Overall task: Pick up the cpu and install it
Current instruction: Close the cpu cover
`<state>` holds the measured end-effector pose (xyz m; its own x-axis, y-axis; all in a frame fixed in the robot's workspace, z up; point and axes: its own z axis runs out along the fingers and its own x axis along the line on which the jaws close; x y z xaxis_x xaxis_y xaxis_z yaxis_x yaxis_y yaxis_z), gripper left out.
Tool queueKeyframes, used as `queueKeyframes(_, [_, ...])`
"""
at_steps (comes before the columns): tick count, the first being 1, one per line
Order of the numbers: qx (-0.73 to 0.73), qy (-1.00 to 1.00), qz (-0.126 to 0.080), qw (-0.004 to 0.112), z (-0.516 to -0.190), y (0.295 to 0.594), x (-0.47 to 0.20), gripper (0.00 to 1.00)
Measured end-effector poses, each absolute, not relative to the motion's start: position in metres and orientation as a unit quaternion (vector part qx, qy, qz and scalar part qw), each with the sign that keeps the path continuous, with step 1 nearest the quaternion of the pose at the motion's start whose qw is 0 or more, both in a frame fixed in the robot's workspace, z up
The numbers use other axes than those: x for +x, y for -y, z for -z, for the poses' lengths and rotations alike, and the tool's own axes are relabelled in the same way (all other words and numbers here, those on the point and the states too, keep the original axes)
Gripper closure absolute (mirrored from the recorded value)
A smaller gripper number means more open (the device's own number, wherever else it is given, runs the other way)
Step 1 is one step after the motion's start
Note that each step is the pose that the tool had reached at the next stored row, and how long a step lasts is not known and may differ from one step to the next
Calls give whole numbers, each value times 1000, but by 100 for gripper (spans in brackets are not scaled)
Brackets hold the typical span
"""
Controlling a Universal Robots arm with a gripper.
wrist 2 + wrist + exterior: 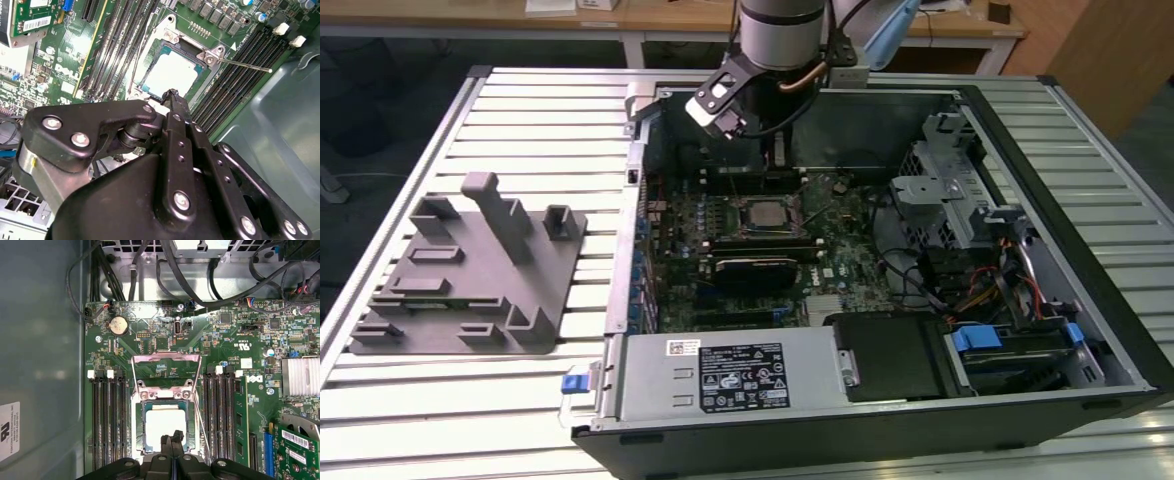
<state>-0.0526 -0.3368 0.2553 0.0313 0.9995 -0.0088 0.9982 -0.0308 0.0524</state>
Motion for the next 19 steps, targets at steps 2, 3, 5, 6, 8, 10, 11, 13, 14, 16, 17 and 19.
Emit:
queueKeyframes(2, [718, -696, -15, 22, -256, 337, -53, 89])
queueKeyframes(3, [718, -696, -15, 22, -257, 337, -53, 89])
queueKeyframes(5, [718, -696, -15, 22, -261, 337, -53, 89])
queueKeyframes(6, [718, -696, -15, 22, -263, 337, -53, 89])
queueKeyframes(8, [718, -696, -15, 22, -267, 337, -53, 89])
queueKeyframes(10, [718, -696, -15, 22, -268, 337, -53, 89])
queueKeyframes(11, [718, -696, -15, 22, -268, 337, -53, 89])
queueKeyframes(13, [718, -696, -15, 22, -268, 337, -52, 89])
queueKeyframes(14, [718, -696, -15, 22, -268, 337, -51, 89])
queueKeyframes(16, [718, -696, -15, 22, -268, 337, -47, 89])
queueKeyframes(17, [718, -696, -15, 22, -268, 337, -44, 89])
queueKeyframes(19, [718, -696, -15, 22, -268, 337, -38, 89])
